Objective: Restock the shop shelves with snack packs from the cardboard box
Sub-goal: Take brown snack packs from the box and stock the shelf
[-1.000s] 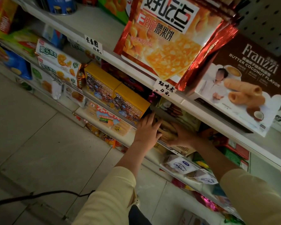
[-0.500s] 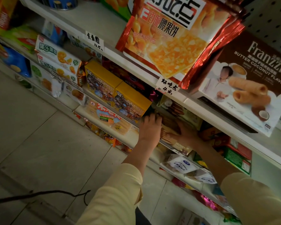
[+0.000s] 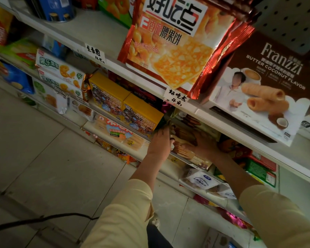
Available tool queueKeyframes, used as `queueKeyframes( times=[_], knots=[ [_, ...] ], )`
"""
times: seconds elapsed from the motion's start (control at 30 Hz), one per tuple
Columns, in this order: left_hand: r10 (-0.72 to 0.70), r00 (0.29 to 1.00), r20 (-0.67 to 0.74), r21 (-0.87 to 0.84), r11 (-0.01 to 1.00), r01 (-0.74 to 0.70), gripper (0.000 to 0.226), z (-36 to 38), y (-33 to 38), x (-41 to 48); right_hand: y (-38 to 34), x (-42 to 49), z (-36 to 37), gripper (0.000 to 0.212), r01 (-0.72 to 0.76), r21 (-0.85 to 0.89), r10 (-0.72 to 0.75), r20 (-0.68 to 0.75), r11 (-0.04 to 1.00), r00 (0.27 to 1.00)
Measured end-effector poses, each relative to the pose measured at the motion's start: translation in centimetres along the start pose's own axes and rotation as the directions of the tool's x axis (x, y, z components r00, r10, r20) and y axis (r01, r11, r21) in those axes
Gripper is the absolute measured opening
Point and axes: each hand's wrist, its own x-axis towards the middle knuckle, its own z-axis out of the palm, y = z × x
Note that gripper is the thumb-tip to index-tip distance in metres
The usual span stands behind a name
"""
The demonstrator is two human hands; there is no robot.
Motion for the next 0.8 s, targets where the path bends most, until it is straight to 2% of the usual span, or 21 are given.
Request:
queueKeyframes(
  times=[0.07, 0.17, 0.37, 0.5, 0.6, 0.7, 0.8],
  knots=[
    [-0.041, 0.999, -0.002, -0.075, 0.996, 0.040, 0.053, 0.0, -0.1, 0.1, -0.2, -0.2, -0.4, 0.090, 0.014, -0.012, -0.014, 0.000, 1.000, 1.000],
    [-0.037, 0.999, 0.014, -0.068, 0.997, 0.038, 0.049, 0.1, -0.3, 0.2, -0.3, -0.4, -0.8, 0.090, 0.024, 0.004, -0.024, -0.004, 1.000, 1.000],
    [-0.008, 0.999, -0.042, -0.080, 0.997, 0.005, 0.052, -0.1, -0.4, -0.2, 0.4, -0.3, 0.3, 0.111, -0.006, 0.014, 0.005, 0.023, 1.000, 1.000],
    [-0.004, 0.999, -0.049, -0.125, 0.992, -0.002, 0.047, -0.3, -0.8, -0.6, 0.5, -0.5, 0.7, 0.117, -0.042, 0.107, 0.037, 0.047, 0.993, 0.998],
    [0.014, 0.999, -0.040, -0.126, 0.992, -0.019, 0.048, -0.5, -1.1, -0.9, 0.7, -0.4, 0.6, 0.117, -0.037, 0.078, 0.033, 0.046, 0.996, 0.998],
    [0.047, 0.999, 0.000, -0.089, 0.995, -0.047, 0.059, -0.3, -1.3, -0.8, 0.5, -0.3, 0.3, 0.111, -0.009, 0.008, 0.008, 0.017, 1.000, 1.000],
    [0.066, 0.998, 0.009, -0.045, 0.997, -0.066, 0.074, 0.1, -1.4, -0.6, 0.1, -0.6, 0.1, 0.103, 0.014, 0.008, -0.014, 0.001, 1.000, 1.000]
  ],
)
